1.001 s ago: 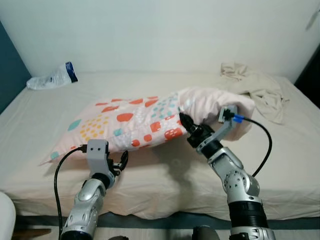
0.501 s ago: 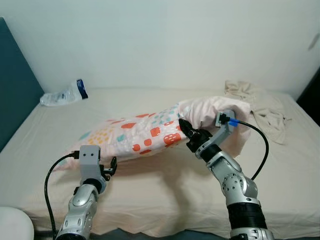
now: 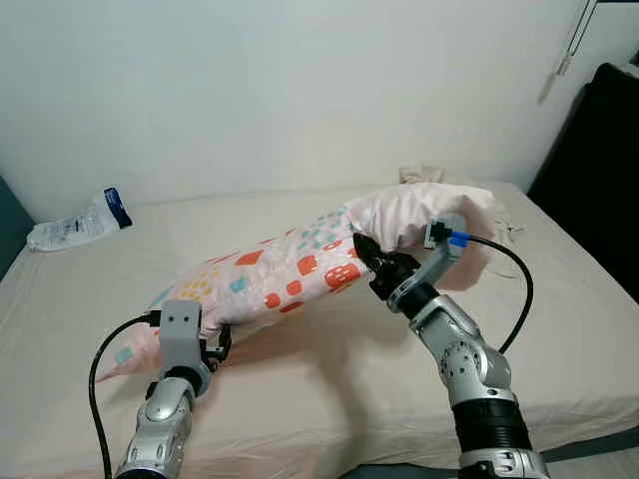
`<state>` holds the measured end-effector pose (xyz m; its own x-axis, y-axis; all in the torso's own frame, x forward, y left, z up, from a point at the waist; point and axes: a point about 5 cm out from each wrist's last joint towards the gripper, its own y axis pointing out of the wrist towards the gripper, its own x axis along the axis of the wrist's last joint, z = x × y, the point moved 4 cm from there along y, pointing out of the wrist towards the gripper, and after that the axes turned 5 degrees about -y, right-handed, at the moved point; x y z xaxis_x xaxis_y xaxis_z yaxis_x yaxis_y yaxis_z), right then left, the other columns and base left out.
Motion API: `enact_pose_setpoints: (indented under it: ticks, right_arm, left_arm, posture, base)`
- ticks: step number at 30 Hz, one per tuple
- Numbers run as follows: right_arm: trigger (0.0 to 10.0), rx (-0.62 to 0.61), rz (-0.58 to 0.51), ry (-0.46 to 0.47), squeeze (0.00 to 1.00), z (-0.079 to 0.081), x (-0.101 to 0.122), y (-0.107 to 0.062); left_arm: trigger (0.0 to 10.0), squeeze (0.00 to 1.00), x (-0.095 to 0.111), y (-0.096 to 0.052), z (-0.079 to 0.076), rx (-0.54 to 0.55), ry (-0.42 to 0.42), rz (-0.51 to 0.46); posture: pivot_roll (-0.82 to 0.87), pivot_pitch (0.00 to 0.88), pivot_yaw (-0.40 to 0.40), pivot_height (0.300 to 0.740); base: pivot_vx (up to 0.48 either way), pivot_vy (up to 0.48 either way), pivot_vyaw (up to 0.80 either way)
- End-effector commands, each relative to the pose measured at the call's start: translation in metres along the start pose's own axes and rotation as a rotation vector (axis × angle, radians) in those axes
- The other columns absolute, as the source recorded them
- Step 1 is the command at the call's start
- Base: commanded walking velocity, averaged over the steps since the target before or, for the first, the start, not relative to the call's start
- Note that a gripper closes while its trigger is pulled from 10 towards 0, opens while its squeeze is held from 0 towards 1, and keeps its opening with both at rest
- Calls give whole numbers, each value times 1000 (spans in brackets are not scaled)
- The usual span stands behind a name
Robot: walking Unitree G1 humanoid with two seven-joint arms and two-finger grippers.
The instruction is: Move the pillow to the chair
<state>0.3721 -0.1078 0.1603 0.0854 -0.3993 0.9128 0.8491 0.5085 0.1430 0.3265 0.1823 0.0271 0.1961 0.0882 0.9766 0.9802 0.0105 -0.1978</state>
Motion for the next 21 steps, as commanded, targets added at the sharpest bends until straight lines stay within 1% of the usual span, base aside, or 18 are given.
enact_pose_setpoints:
  ticks: [1,2,4,9,13,21]
  right_arm:
    - [10000,51,-81,-79,0,7,22,4]
    - [10000,53,-76,-88,0,8,22,3]
    - [10000,53,-74,-85,0,7,21,3]
    - [10000,76,-70,-85,0,11,19,4]
    - [10000,95,-77,-82,0,15,21,6]
    - [10000,115,-91,-83,0,18,24,6]
  left_arm:
    - [10000,0,-5,-2,8,24,49,15]
    - [10000,0,-7,-3,12,49,66,22]
    - [10000,0,-9,-3,17,74,72,28]
    - [10000,0,-9,-4,21,91,73,27]
    - [10000,0,-8,-3,20,94,77,22]
    - [10000,0,-7,0,13,79,74,15]
  posture:
    - [33,0,6,740]
    - [34,0,5,740]
    - [36,0,3,740]
    - [38,0,0,740]
    - [37,0,-1,740]
    - [34,0,1,740]
  base:
    - [0,0,769]
    - [0,0,769]
    - [0,0,769]
    - [0,0,769]
    - [0,0,769]
    - [0,0,769]
